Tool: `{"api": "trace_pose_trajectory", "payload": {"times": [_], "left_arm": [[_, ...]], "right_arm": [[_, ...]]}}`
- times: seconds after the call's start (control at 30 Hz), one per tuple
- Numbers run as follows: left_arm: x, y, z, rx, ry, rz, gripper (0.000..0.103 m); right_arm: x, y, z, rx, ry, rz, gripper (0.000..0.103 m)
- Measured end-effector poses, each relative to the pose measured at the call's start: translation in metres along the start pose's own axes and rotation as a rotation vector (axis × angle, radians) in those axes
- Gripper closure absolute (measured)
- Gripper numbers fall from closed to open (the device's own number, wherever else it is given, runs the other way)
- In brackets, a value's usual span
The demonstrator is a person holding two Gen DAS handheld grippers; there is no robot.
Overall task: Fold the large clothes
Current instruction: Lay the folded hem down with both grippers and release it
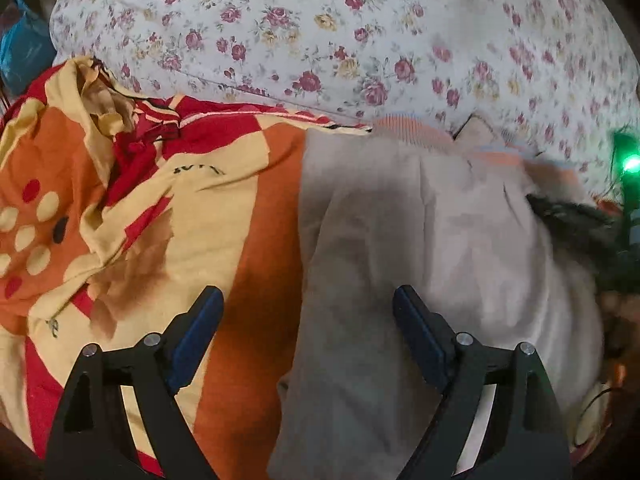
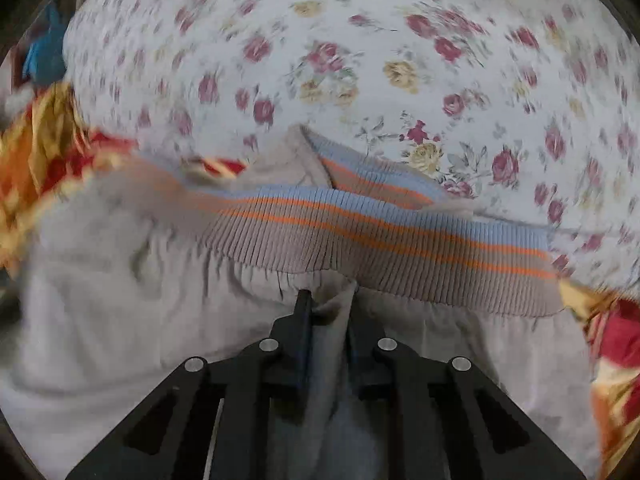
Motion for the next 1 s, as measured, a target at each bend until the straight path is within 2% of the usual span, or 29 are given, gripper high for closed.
{"api": "trace_pose_trajectory", "payload": {"times": [0.03, 0.1, 0.13, 0.2, 0.27, 0.3, 0.33, 0.37, 0.4, 0.43, 0.47, 0.5, 0.57, 0.67, 0.73, 0.83, 0.93, 1.0], "left_arm": [[0.0, 0.0, 0.001, 0.001, -0.007, -0.003, 0.016], [0.002, 0.001, 0.005, 0.005, -0.029, -0.001, 0.016], [0.004, 0.001, 0.007, 0.004, -0.041, 0.001, 0.016], [0.004, -0.001, 0.007, 0.011, -0.06, -0.004, 0.016], [-0.001, -0.003, 0.0, 0.029, -0.045, -0.013, 0.016], [-0.004, -0.003, -0.006, 0.038, -0.036, -0.015, 0.016], [-0.007, -0.003, -0.009, 0.044, -0.035, -0.013, 0.015], [-0.01, -0.002, -0.011, 0.048, -0.036, -0.008, 0.015], [-0.012, -0.001, -0.014, 0.047, -0.035, 0.004, 0.015], [-0.015, 0.0, -0.016, 0.041, -0.031, 0.023, 0.015], [-0.017, 0.001, -0.018, 0.033, -0.028, 0.036, 0.014], [-0.018, 0.002, -0.019, 0.025, -0.025, 0.053, 0.014], [-0.018, 0.003, -0.019, 0.017, -0.019, 0.07, 0.014], [-0.016, 0.004, -0.015, 0.029, -0.024, 0.064, 0.014], [-0.016, 0.003, -0.014, 0.04, -0.033, 0.051, 0.014], [-0.016, 0.001, -0.012, 0.056, -0.04, 0.036, 0.014], [-0.017, 0.0, -0.01, 0.063, -0.042, 0.031, 0.014], [-0.018, 0.0, -0.01, 0.064, -0.041, 0.034, 0.014]], "right_arm": [[-0.004, 0.001, 0.01, 0.042, 0.0, -0.013, 0.079], [-0.015, -0.001, 0.038, 0.125, 0.002, -0.023, 0.053], [-0.021, -0.009, 0.057, 0.139, -0.018, -0.03, 0.047], [-0.031, -0.044, 0.088, 0.063, -0.081, -0.07, 0.03], [-0.045, -0.094, 0.104, -0.08, -0.107, -0.138, 0.023], [-0.051, -0.114, 0.104, -0.142, -0.095, -0.165, 0.022], [-0.061, -0.132, 0.094, -0.208, -0.045, -0.195, 0.022], [-0.07, -0.141, 0.081, -0.233, 0.011, -0.206, 0.024], [-0.079, -0.145, 0.066, -0.231, 0.063, -0.198, 0.039], [-0.085, -0.149, 0.055, -0.242, 0.075, -0.163, 0.052], [-0.091, -0.158, 0.052, -0.291, 0.058, -0.145, 0.06], [-0.095, -0.171, 0.051, -0.33, 0.027, -0.176, 0.06], [-0.099, -0.186, 0.056, -0.324, 0.015, -0.252, 0.058], [-0.097, -0.193, 0.075, -0.329, -0.009, -0.286, 0.051], [-0.098, -0.187, 0.094, -0.285, -0.025, -0.268, 0.051], [-0.094, -0.165, 0.114, -0.185, -0.064, -0.248, 0.044], [-0.086, -0.112, 0.114, -0.032, -0.083, -0.168, 0.044], [-0.086, -0.082, 0.115, 0.035, -0.088, -0.106, 0.044]]}}
Point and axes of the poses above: each gripper's, at about its wrist camera, not at the fingertips, and z roughly against the way its jaws point, y to its left, x to its top, the point moved 9 cm from there along -z, roughly the way its jaws point
